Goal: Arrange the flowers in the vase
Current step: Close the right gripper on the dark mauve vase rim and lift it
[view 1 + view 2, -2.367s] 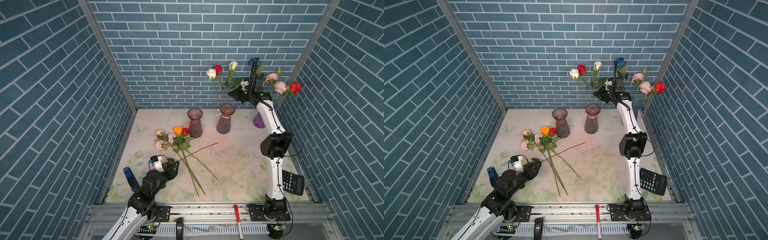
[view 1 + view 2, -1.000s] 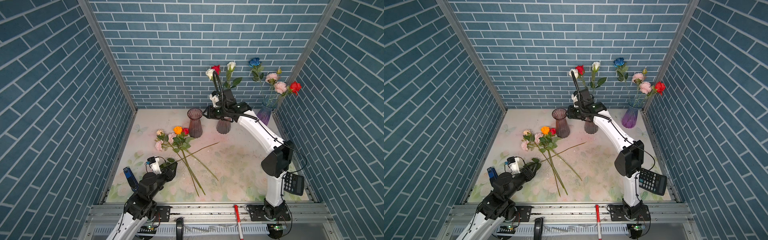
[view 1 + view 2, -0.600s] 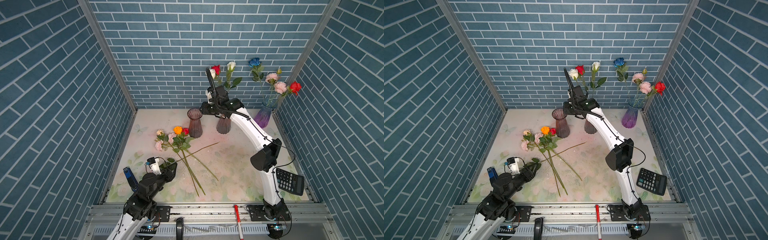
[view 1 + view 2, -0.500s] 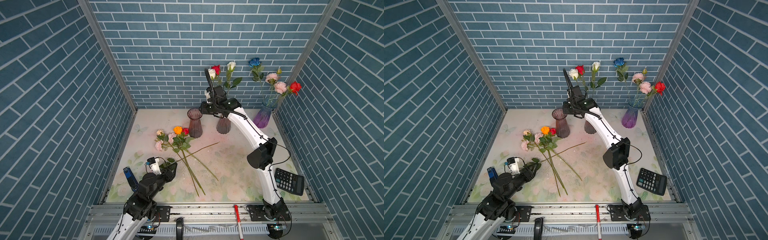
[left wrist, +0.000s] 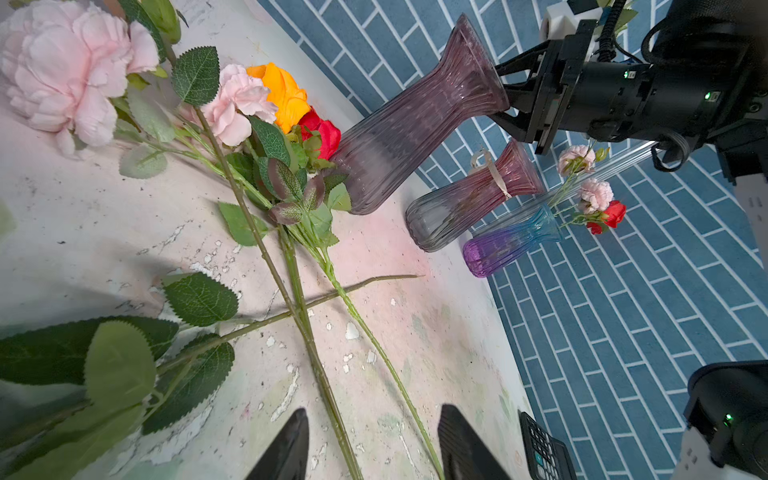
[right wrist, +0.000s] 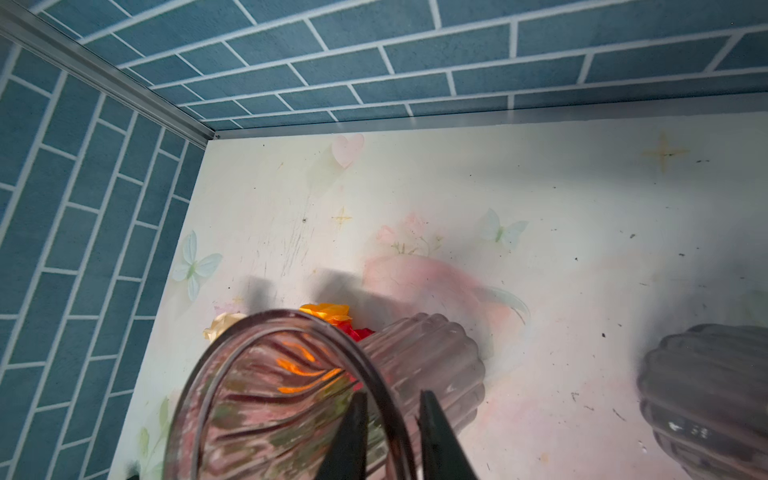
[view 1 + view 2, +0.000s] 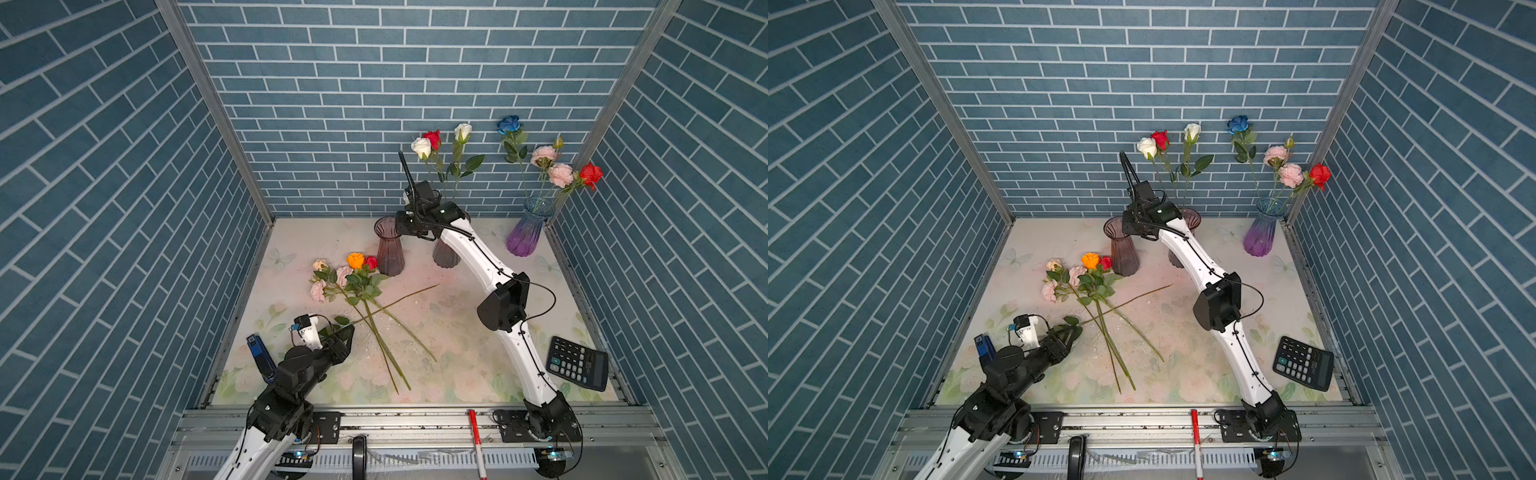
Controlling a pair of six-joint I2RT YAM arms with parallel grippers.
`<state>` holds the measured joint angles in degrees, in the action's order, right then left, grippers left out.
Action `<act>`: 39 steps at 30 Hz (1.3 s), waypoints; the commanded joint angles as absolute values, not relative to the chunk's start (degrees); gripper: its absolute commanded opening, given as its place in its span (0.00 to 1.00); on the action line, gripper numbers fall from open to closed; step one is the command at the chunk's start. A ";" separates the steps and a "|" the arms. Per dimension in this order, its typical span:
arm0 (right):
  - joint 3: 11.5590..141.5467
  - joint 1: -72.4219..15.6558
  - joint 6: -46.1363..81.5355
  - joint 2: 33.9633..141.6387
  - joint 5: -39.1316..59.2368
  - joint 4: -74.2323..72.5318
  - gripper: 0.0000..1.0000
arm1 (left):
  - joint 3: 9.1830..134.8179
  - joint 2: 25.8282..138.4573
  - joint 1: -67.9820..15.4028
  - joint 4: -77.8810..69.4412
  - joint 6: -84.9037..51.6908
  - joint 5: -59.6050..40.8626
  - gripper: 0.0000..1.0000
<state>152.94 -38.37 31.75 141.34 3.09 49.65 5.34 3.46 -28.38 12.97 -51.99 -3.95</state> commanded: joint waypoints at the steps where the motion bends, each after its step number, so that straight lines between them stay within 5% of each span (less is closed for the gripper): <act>1: 151.80 -38.63 32.17 140.19 2.72 50.98 0.15 | 6.08 2.99 -27.99 13.71 -50.99 -4.04 0.52; 12: 135.81 -39.51 28.63 125.14 0.41 48.92 0.00 | 6.42 3.07 -27.98 14.20 -50.89 -3.96 0.52; 28: 79.17 -41.04 39.38 85.49 7.55 32.18 0.00 | 6.17 3.87 -27.98 14.33 -52.22 -3.95 0.52; 39: 71.49 -43.10 46.47 74.37 8.88 34.15 0.00 | 6.07 3.86 -28.02 14.78 -52.95 -3.47 0.52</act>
